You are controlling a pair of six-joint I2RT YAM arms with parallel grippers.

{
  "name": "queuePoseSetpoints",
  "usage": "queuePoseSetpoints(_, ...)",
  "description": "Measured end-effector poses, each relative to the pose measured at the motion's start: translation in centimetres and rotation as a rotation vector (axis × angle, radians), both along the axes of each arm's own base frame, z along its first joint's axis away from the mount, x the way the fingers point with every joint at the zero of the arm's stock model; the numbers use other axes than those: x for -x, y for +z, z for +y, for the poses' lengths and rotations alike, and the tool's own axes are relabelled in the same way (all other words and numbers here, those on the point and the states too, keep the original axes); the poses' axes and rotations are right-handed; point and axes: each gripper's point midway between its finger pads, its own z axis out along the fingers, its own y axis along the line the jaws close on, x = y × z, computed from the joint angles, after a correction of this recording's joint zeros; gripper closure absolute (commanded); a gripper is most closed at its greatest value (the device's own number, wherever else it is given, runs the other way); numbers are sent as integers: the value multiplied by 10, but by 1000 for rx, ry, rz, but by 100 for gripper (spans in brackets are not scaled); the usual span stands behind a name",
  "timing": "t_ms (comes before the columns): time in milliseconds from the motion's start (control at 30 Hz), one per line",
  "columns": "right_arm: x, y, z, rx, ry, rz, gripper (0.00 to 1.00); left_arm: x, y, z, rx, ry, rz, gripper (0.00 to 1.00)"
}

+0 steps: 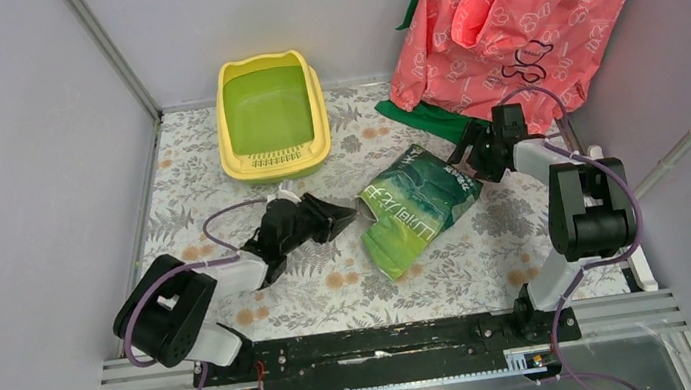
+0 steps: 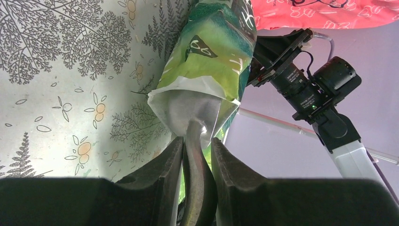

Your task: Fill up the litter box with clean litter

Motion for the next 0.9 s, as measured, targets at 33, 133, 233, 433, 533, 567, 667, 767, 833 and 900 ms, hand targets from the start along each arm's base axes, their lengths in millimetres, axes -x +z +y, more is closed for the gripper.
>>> queuePoseSetpoints(33, 1, -1, 2, 2, 4, 1, 14, 0, -1, -1, -7, 6, 0, 100)
queuePoseSetpoints(133, 1, -2, 7, 17, 16, -4, 14, -2, -2, -6, -36, 27, -5, 100)
queuePoseSetpoints(233, 2, -1, 11, 39, 22, -16, 14, -8, 2, -11, -69, 45, -23, 100)
queuePoseSetpoints(433, 4, 4, 17, 50, 33, -39, 15, -15, -3, -24, -136, 79, -47, 100)
queuePoseSetpoints(533, 5, 4, 18, 48, 35, -46, 15, -18, -18, -33, -135, 84, -49, 100)
queuePoseSetpoints(567, 5, 4, 18, 48, 35, -49, 15, -20, -22, -38, -120, 85, -54, 100)
queuePoseSetpoints(667, 6, 4, 17, 53, 31, -60, 15, -24, -29, -47, -69, 90, -71, 100)
queuePoseSetpoints(767, 7, 5, 17, 54, 29, -71, 15, -30, -36, -56, 1, 94, -101, 100)
queuePoseSetpoints(833, 7, 5, 16, 60, 24, -79, 15, -31, -39, -61, 30, 86, -116, 100)
queuePoseSetpoints(900, 6, 5, 14, 66, 20, -85, 15, -35, -40, -68, 55, 77, -136, 100)
